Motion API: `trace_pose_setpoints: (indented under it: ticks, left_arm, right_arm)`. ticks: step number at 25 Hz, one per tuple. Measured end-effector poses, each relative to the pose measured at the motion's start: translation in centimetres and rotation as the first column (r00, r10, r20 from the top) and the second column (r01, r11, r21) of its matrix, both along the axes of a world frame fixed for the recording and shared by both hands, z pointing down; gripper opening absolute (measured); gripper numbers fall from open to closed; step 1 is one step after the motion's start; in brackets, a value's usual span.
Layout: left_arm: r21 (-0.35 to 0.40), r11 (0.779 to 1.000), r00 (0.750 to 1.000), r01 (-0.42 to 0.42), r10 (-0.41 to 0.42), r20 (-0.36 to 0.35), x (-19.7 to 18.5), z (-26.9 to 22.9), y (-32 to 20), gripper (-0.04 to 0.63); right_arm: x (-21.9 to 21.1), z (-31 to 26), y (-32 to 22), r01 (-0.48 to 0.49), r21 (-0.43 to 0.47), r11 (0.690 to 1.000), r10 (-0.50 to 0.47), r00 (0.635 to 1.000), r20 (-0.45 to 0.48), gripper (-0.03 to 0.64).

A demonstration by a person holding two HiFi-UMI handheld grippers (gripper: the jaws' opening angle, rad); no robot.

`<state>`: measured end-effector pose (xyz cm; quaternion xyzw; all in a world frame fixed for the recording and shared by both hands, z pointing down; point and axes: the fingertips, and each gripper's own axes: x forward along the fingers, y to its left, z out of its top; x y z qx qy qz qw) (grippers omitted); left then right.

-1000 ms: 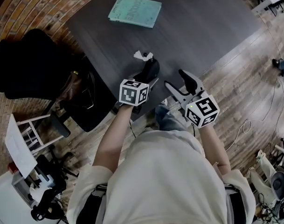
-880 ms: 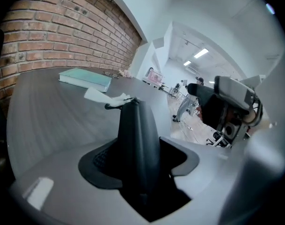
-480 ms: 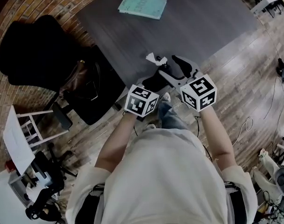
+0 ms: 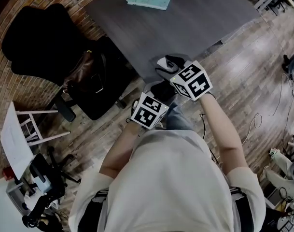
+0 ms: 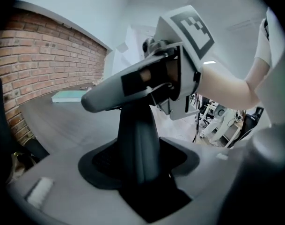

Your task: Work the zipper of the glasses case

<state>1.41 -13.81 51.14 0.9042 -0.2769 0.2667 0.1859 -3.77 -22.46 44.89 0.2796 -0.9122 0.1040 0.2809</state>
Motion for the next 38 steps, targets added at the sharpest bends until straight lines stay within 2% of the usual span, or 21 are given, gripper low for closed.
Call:
trace_pose_setpoints:
  ticks: [3, 5, 6, 8, 13, 20, 25, 31, 35, 38]
  left_arm:
    - [0.012, 1.0, 1.0, -0.016, 0.016, 0.003, -0.2, -0.3, 2.2, 0.267]
    - [0.0, 1.0, 1.0, -0.009, 0.009, -0.002, -0.7, -0.3, 3.3, 0.267]
    - [-0.009, 1.0, 1.0, -0.002, 0.002, -0.006, -1.0, -0.3, 3.7, 0.267]
    - [-0.026, 1.0, 1.0, 0.014, -0.014, -0.016, -1.6, -0.2, 4.5, 0.267]
    - [-0.058, 0.997, 0.998, 0.048, -0.05, -0.025, -3.2, 0.1, 5.7, 0.266]
    - [-0.065, 0.994, 0.988, 0.084, -0.092, -0.122, -4.1, -1.3, 6.6, 0.261]
    - [-0.092, 0.993, 0.965, 0.077, -0.097, -0.243, -4.1, -3.3, 7.3, 0.259]
    - [-0.061, 0.996, 0.949, 0.071, -0.086, -0.303, -4.3, -5.6, 7.3, 0.258]
    - [-0.084, 0.995, 0.92, 0.062, -0.089, -0.381, -4.6, -7.0, 7.1, 0.258]
    - [-0.065, 0.995, 0.907, 0.07, -0.091, -0.412, -4.9, -8.3, 6.6, 0.257]
  right_arm:
    - [-0.5, -0.5, 1.7, -0.019, 0.038, 0.999, 0.021, 0.999, -0.036, 0.183]
    - [-0.6, -1.4, 2.7, -0.044, 0.07, 0.997, 0.045, 0.999, -0.018, 0.117]
    - [-0.7, -1.8, 3.2, -0.053, 0.084, 0.995, 0.054, 0.999, -0.009, 0.048]
    - [-1.0, -2.6, 4.3, -0.055, 0.103, 0.993, 0.055, 0.998, -0.001, 0.012]
    - [-1.8, -5.4, 6.7, -0.051, 0.135, 0.99, 0.044, 0.997, 0.057, 0.008]
    - [-0.5, -8.9, 8.8, -0.052, 0.164, 0.985, 0.029, 0.99, 0.14, 0.006]
    - [2.4, -9.7, 7.9, -0.124, 0.192, 0.974, 0.097, 0.985, 0.144, 0.006]
    - [5.0, -8.8, 6.7, -0.178, 0.175, 0.968, 0.155, 0.979, 0.135, 0.006]
    - [6.4, -8.0, 6.2, -0.216, 0.167, 0.962, 0.196, 0.972, 0.128, 0.006]
    - [7.2, -7.3, 6.3, -0.238, 0.148, 0.96, 0.219, 0.966, 0.138, 0.006]
